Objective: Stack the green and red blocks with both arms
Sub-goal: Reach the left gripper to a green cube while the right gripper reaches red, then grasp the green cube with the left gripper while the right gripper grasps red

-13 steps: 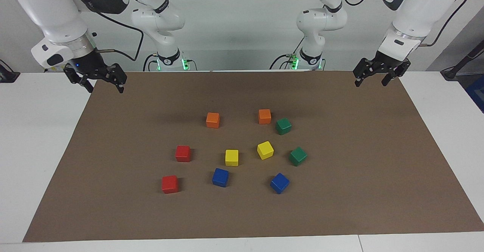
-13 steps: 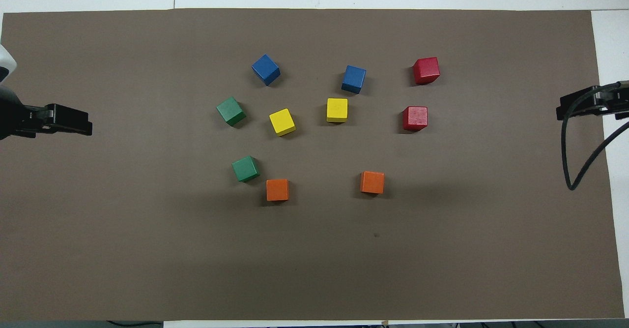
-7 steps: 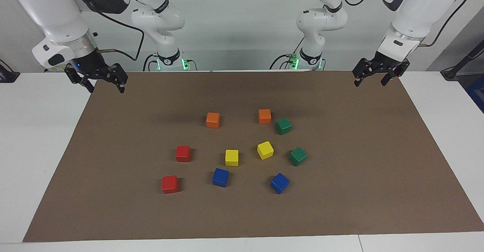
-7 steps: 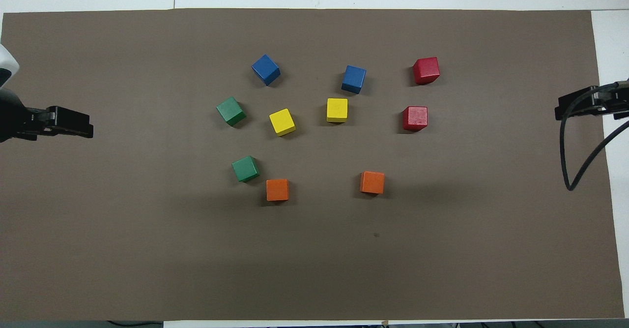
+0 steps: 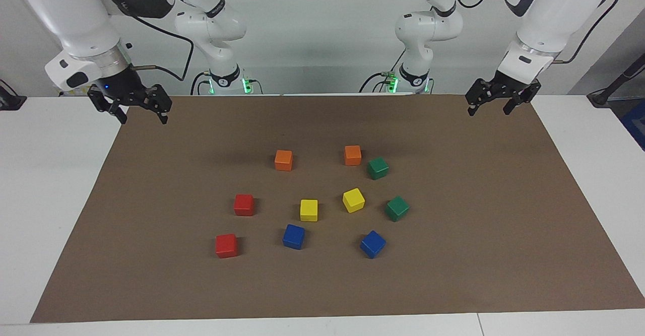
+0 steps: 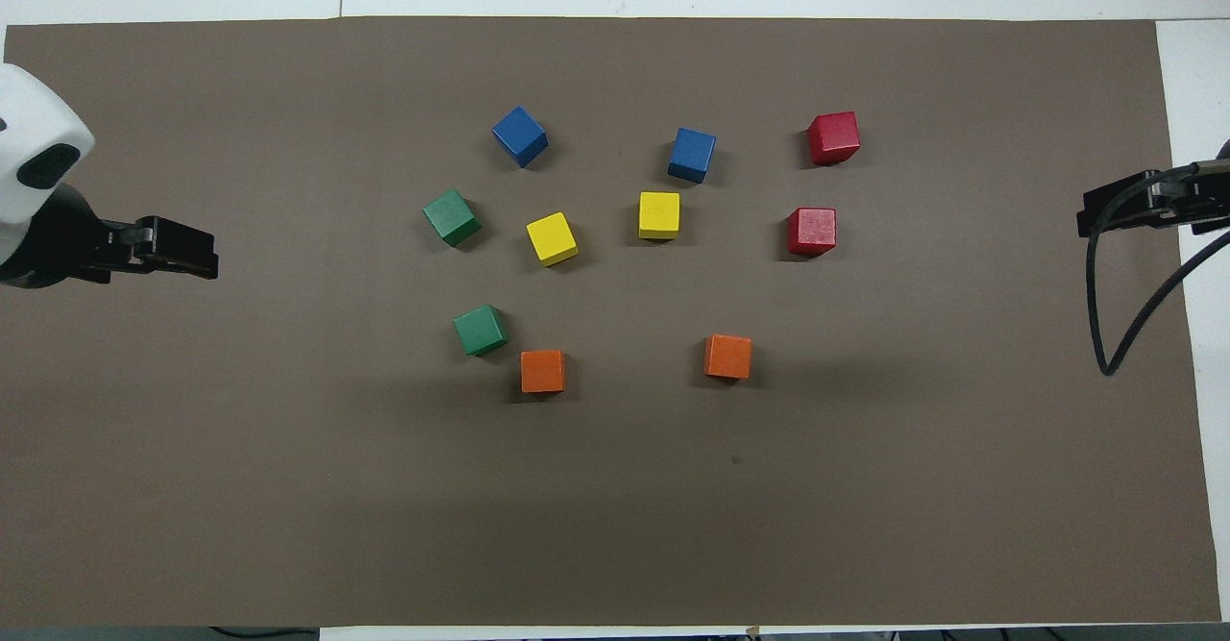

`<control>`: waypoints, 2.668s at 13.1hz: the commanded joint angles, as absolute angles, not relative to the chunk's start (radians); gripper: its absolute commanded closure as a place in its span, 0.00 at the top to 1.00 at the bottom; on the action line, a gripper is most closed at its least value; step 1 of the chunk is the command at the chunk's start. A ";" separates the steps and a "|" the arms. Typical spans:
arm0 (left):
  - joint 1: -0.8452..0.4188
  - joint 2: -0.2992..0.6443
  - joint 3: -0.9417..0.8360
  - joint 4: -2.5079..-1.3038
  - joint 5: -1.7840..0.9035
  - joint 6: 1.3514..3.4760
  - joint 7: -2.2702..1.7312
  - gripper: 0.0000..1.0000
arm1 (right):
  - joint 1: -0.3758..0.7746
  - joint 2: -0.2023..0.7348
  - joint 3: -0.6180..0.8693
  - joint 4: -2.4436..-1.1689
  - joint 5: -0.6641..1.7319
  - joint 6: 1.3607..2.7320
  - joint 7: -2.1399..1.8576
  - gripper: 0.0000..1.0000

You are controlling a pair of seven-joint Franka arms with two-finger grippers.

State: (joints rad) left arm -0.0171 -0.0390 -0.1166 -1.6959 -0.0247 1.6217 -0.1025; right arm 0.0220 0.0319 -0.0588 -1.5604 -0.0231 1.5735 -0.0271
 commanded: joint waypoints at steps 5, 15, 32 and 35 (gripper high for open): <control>-0.219 0.083 -0.112 -1.805 -0.028 1.848 -0.534 1.00 | 0.115 -0.020 -0.048 -1.736 -0.023 1.692 0.182 1.00; -0.362 0.201 -0.110 -2.057 -0.026 2.235 -0.736 1.00 | 0.204 0.261 -0.044 -1.798 -0.008 2.092 0.388 1.00; -0.396 0.219 -0.109 -2.137 -0.026 2.365 -0.851 0.00 | 0.285 0.425 -0.046 -1.841 -0.015 2.344 0.345 1.00; -0.347 0.172 -0.097 -2.070 -0.026 2.182 -0.711 0.00 | 0.278 0.420 -0.046 -1.859 -0.015 2.350 0.302 0.96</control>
State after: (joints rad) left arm -0.3846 0.2155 -0.1078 -2.1178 -0.0249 2.3085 -0.8093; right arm 0.2837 0.4351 -0.0468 -1.8279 -0.0075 2.3228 0.3329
